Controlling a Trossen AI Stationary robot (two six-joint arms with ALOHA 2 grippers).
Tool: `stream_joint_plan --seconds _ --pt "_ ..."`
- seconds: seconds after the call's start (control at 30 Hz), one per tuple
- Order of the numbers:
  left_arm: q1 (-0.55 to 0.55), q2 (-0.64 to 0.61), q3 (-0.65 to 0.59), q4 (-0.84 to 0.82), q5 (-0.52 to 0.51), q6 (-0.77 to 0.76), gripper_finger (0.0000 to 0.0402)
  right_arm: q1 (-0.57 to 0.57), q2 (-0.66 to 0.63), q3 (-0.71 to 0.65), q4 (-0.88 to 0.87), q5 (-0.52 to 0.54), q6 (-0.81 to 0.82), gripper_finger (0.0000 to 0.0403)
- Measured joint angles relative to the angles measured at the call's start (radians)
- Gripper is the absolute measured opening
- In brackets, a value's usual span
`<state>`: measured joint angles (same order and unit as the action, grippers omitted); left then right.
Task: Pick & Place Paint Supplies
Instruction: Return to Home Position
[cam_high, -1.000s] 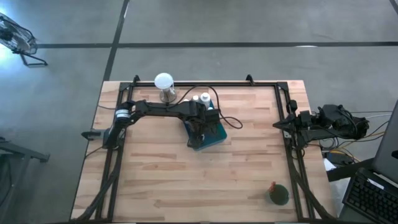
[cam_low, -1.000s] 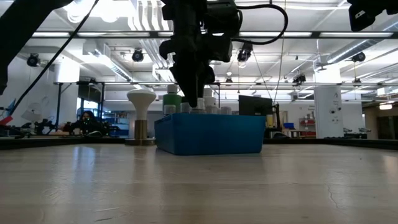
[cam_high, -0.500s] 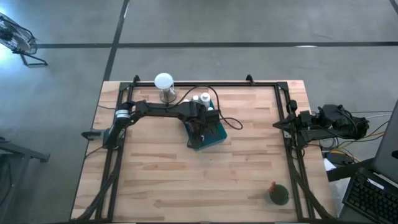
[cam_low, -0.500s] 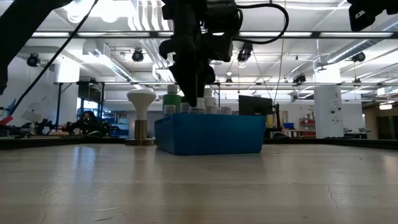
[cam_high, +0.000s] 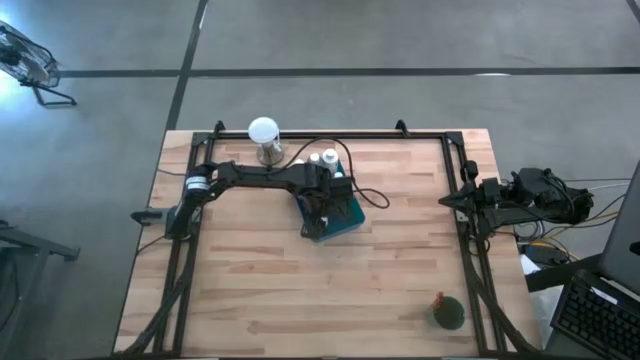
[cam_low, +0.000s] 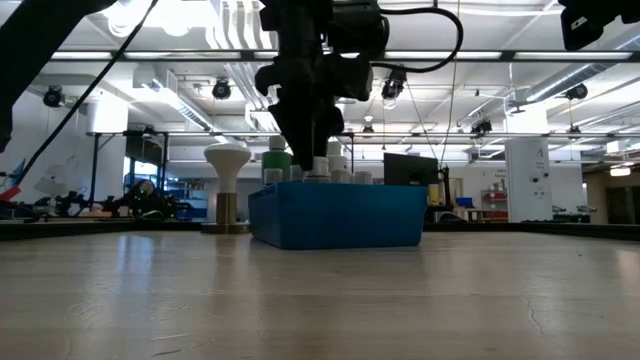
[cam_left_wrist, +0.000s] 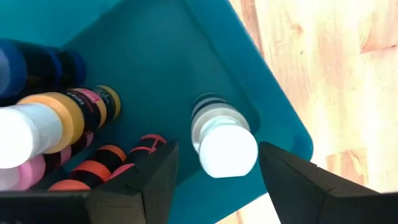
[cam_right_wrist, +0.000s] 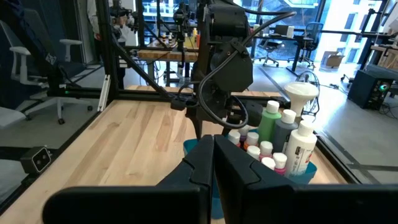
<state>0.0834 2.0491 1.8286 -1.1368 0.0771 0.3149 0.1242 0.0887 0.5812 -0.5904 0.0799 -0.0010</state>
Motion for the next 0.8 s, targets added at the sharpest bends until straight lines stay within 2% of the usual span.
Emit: stream_joint_plan --seconds 0.27,0.43,0.6,0.73,0.8 --pt "0.000 -0.005 0.008 -0.009 -0.019 0.004 0.0227 0.000 0.000 0.000 0.000 0.000 0.000 0.0008" --pt "0.000 -0.006 0.071 -0.025 -0.019 0.003 0.0227 0.000 0.000 0.000 0.000 0.000 0.000 0.0008" --pt "0.000 -0.006 0.198 -0.114 -0.034 0.001 0.0227 0.000 0.000 0.000 0.000 0.000 0.000 0.0008" --pt "0.000 -0.021 0.360 -0.241 -0.061 -0.062 0.0222 0.000 0.000 0.000 0.000 0.000 0.000 0.0008" --pt "-0.008 -0.056 0.408 -0.247 -0.065 -0.088 0.0212 0.000 0.000 0.000 0.000 0.000 0.000 0.0008"
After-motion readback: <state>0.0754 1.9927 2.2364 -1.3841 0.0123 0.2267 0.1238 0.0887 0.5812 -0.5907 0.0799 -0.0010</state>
